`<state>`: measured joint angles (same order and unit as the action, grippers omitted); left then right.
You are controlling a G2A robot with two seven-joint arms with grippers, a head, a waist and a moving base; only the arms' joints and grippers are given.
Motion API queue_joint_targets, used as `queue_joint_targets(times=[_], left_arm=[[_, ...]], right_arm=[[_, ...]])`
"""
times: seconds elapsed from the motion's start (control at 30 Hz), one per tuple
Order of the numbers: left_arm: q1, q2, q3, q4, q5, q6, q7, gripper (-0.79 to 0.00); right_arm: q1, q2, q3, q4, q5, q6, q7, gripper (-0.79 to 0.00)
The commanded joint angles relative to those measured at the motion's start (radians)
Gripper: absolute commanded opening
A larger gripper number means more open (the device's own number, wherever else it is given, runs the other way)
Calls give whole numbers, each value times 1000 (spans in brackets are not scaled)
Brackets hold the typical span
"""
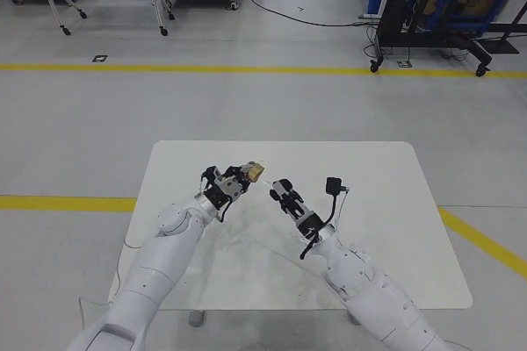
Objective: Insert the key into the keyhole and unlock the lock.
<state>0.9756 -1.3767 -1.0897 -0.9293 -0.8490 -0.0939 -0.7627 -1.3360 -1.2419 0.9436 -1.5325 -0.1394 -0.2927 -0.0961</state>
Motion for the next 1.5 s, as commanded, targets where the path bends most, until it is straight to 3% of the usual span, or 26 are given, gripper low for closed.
queue_joint_targets(times=[0.0,0.7,1.47], left_arm=[[2,1,-3,-4,7,2,-2,-785],[-2,2,-6,-9,105,-11,-19,-785],[45,5,-12,-99,272,-146,111,-785]], right_arm=[[3,-4,-1,3,8,4,0,-785],[25,-36,-12,34,-49,57,8,-785],[-26,-69,10,14,-100,82,-163,-785]])
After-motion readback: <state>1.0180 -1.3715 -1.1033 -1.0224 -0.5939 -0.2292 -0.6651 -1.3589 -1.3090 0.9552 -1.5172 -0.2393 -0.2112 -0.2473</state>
